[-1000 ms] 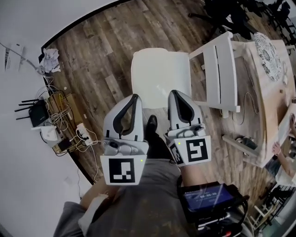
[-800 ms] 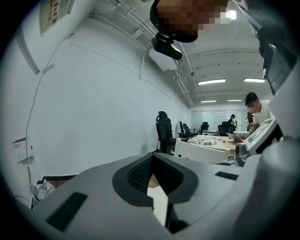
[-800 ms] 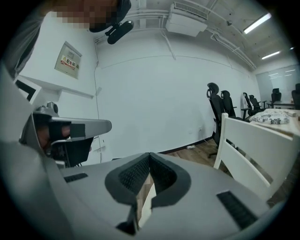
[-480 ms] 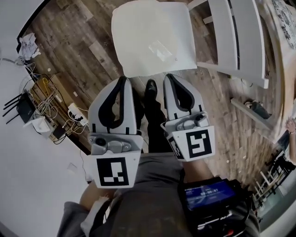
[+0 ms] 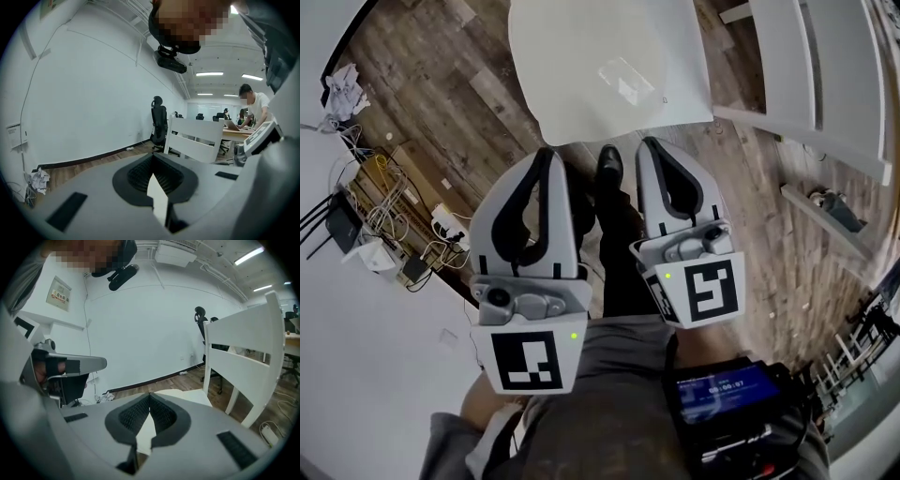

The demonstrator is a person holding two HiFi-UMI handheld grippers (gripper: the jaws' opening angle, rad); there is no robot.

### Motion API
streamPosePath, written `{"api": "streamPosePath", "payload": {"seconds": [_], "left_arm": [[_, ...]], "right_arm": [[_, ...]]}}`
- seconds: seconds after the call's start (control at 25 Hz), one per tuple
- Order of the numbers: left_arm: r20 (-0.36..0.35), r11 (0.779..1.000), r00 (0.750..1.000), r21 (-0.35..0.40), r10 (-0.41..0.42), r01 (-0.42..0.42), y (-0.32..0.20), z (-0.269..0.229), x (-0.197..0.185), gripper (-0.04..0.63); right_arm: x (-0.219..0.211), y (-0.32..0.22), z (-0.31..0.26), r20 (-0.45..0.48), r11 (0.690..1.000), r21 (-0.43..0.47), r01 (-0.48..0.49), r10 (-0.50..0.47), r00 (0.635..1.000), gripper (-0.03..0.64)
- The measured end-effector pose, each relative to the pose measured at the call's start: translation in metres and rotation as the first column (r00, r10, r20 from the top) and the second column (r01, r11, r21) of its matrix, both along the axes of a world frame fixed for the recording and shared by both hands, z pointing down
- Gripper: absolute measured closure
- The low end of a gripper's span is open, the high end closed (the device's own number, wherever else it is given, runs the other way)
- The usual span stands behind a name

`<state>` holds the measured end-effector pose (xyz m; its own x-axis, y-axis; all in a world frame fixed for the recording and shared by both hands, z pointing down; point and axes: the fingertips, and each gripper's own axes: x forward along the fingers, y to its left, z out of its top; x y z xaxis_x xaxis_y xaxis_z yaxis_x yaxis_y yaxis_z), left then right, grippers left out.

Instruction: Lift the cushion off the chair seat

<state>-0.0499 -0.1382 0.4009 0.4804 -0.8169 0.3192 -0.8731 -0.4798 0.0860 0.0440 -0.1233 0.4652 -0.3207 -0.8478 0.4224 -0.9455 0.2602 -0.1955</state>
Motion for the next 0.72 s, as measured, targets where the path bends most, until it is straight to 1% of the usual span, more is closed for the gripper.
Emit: {"api": "streamPosePath", "payload": {"seconds": [0.32,0.56,0.72], "left_arm": [[0.014,1.000,1.000,-0.023,0.010,-0.009,0.003,0.067,0.009,0.589],[0.023,1.000,1.000,-0.014,-0.005,0.005,0.000,0.125,0.006,0.589],[0.024,1.000,1.000,0.003,-0.019,0.019,-0.007,0.159,-0.004,0.589]], "right_arm": [[0.012,0.012,0.081,0.020,0.999,-0.053,-0.008,0.009,1.000,0.609],[0.018,0.004,0.144,0.026,0.999,-0.049,-0.019,0.021,0.999,0.609],[0.013,-0.007,0.186,0.017,0.998,-0.063,-0.009,0.010,1.000,0.609]]}}
